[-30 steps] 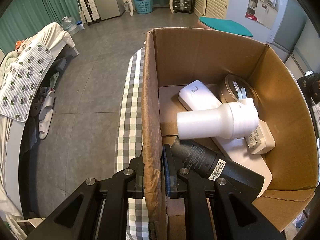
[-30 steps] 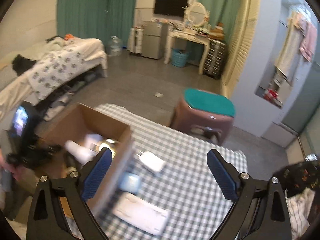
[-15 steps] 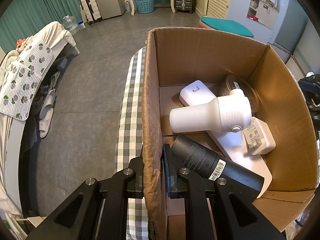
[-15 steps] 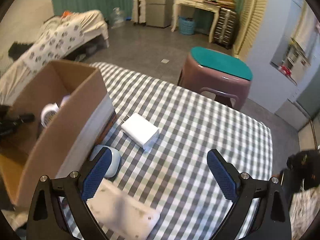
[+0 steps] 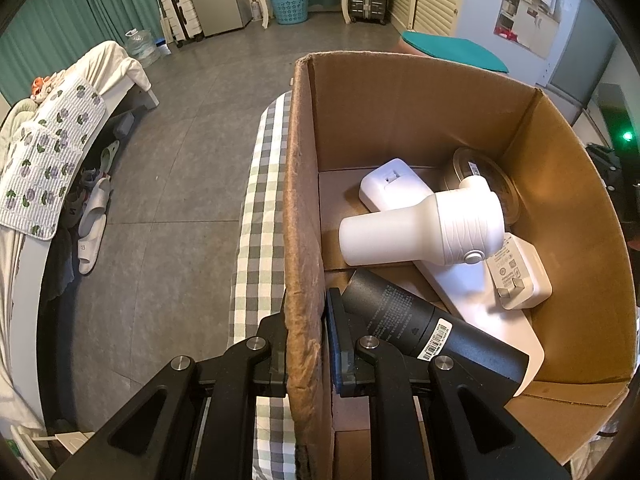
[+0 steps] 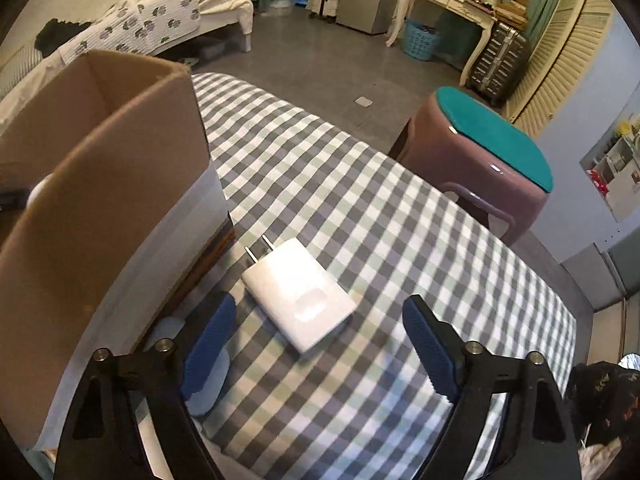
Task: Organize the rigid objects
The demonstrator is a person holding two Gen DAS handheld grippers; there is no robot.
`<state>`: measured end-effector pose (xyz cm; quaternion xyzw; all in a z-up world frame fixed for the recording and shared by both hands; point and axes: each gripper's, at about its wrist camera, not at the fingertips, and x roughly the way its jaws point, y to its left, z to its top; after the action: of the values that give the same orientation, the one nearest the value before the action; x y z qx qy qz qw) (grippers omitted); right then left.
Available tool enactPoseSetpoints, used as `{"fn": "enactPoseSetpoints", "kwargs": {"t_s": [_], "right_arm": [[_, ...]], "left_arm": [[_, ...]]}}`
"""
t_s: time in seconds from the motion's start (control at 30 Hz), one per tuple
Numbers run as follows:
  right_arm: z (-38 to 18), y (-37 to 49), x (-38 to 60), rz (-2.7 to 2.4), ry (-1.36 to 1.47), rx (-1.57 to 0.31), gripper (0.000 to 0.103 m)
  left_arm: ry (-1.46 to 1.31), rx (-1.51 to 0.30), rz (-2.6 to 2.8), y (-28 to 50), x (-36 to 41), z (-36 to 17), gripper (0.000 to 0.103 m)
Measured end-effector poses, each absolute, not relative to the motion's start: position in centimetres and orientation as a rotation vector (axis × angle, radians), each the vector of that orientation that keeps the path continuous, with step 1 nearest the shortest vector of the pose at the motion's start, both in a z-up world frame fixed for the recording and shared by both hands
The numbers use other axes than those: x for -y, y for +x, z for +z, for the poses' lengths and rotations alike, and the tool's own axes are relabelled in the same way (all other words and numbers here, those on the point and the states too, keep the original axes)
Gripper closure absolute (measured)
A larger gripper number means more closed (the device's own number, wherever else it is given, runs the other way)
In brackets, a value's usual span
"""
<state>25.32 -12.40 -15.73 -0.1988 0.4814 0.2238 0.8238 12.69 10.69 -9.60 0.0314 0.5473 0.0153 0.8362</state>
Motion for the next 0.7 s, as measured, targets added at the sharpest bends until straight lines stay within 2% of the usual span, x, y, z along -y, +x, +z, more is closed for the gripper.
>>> {"fn": "enactPoseSetpoints", "kwargs": {"t_s": [0.13,0.23,0.7], "right_arm": [[-16.6,26.1,11.9,0.497,-0.418,-1.040,0.029],[-17.0,26.4,11.6,0.527,-0.397,-1.054,0.042],[-14.7,24.2,15.6,0.398,-0.293,-1.023,0.057]], "left_arm": [[0.071,-1.160,0.032,12.7,-10.6,-9.8,0.091],[0.070,-1.160,0.032,12.7,-10.6,-9.8,0.091],[0.071,-1.160,0.032,12.7,-10.5,-9.8,0.090]]}}
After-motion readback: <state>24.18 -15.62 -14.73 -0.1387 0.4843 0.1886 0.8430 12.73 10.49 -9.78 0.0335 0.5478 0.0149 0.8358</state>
